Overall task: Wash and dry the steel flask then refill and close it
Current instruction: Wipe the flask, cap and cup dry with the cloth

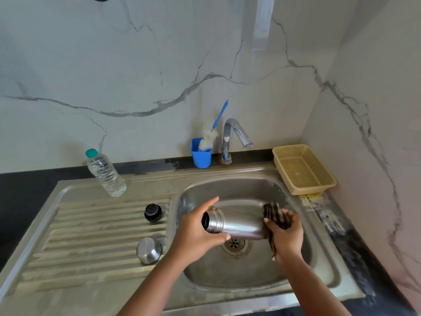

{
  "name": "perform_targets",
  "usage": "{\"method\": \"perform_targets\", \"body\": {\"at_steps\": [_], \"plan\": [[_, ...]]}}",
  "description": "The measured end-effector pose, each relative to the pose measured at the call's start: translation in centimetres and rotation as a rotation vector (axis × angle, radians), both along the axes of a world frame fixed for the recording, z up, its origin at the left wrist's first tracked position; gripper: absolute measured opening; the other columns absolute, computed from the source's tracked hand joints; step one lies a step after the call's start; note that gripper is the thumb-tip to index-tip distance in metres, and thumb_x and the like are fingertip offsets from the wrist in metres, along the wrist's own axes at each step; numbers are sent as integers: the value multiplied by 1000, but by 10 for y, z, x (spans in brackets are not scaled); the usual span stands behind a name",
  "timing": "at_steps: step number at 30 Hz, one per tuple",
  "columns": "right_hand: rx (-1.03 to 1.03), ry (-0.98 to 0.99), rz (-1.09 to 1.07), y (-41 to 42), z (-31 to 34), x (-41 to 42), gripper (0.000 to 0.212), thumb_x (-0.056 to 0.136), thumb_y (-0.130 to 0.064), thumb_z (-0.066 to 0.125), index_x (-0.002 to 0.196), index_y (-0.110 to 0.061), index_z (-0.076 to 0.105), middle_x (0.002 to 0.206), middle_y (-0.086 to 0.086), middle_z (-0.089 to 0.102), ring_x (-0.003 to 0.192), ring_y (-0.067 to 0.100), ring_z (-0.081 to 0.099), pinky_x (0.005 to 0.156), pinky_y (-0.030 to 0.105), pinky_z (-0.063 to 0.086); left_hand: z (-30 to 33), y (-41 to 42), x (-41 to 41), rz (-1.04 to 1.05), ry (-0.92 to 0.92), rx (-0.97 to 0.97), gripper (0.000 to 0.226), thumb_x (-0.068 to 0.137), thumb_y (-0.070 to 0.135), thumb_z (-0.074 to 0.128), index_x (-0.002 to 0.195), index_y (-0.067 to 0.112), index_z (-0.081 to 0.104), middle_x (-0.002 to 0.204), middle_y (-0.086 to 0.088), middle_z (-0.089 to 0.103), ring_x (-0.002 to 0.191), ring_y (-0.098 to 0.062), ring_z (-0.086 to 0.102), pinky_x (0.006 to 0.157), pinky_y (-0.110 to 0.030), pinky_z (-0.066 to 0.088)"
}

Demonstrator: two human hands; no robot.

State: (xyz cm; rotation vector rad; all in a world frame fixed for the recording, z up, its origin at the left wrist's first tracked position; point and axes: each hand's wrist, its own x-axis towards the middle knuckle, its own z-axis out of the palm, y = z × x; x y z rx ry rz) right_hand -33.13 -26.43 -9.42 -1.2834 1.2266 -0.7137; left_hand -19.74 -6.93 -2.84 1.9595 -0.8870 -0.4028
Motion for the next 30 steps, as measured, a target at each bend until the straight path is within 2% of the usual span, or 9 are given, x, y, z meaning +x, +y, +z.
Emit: {"method": "perform_targets", "body": {"at_steps": [4, 9, 12, 14, 18, 22, 26, 28, 30], "plan": [[-361, -201, 424, 9, 44, 6, 47, 74, -8, 84, 109, -22, 56, 107, -3, 69, 100, 11, 67, 92, 29, 53, 2, 2, 23, -15, 108, 136, 88, 57, 30, 95, 135, 40, 55, 119, 22, 59, 114, 1, 57, 89, -7, 41], [-828, -225, 931, 42, 62, 23, 68, 62, -45, 91, 115, -20, 56, 117, -7, 58, 109, 14, 58, 92, 27, 48, 8, -16, 30, -147, 97, 253, 71, 49, 39, 93, 113, 41, 61, 104, 17, 72, 98, -3, 68, 90, -33, 55], [-1263, -205, 1030, 48, 59, 20, 56, 77, -39, 83, 120, -18, 55, 127, 0, 55, 123, 23, 50, 104, 34, 41, 17, -15, 29, -196, 225, 178, 86, 62, 17, 93, 129, 45, 46, 117, 21, 65, 102, 14, 60, 88, -6, 45], [-1365, -172, 1045, 47, 56, 20, 54, 79, -32, 80, 123, -19, 52, 131, 2, 52, 128, 28, 46, 107, 38, 41, 19, -12, 28, -216, 298, 108, 99, 65, 7, 91, 144, 35, 37, 119, 15, 66, 105, 11, 61, 87, -8, 46], [-972, -174, 886, 46, 65, 23, 73, 67, -30, 89, 125, -24, 44, 132, -6, 42, 121, 13, 50, 95, 28, 48, 24, -13, 23, -226, 375, -22, 114, 58, -5, 90, 146, 40, 34, 124, 8, 66, 110, -10, 67, 90, -32, 56], [-623, -281, 881, 34, 71, 23, 92, 59, -24, 95, 130, -16, 39, 131, 1, 50, 123, 22, 55, 101, 35, 47, 36, -13, 28, -221, 412, -110, 121, 59, -6, 89, 144, 55, 29, 118, -7, 68, 101, -19, 71, 81, -32, 58], [-466, -322, 738, 41, 77, 25, 92, 58, -8, 94, 131, -14, 38, 129, -2, 56, 122, 17, 57, 99, 27, 47, 36, -20, 25, -144, 465, -222, 112, 64, -4, 88, 145, 49, 30, 113, -8, 68, 95, -21, 69, 84, -37, 58], [-452, -331, 577, 49, 82, 30, 89, 59, -14, 94, 129, -17, 39, 124, -4, 58, 117, 10, 59, 96, 22, 49, 31, -25, 16, -29, 495, -293, 89, 77, 14, 83, 144, 41, 32, 128, 1, 60, 105, -15, 67, 89, -36, 56], [-466, -304, 405, 55, 83, 37, 91, 57, -29, 95, 128, -21, 39, 124, -7, 56, 117, 7, 57, 97, 20, 47, 25, -25, 4, -12, 477, -229, 75, 81, 59, 68, 143, 43, 29, 137, 10, 53, 116, -3, 60, 100, -32, 51]]}}
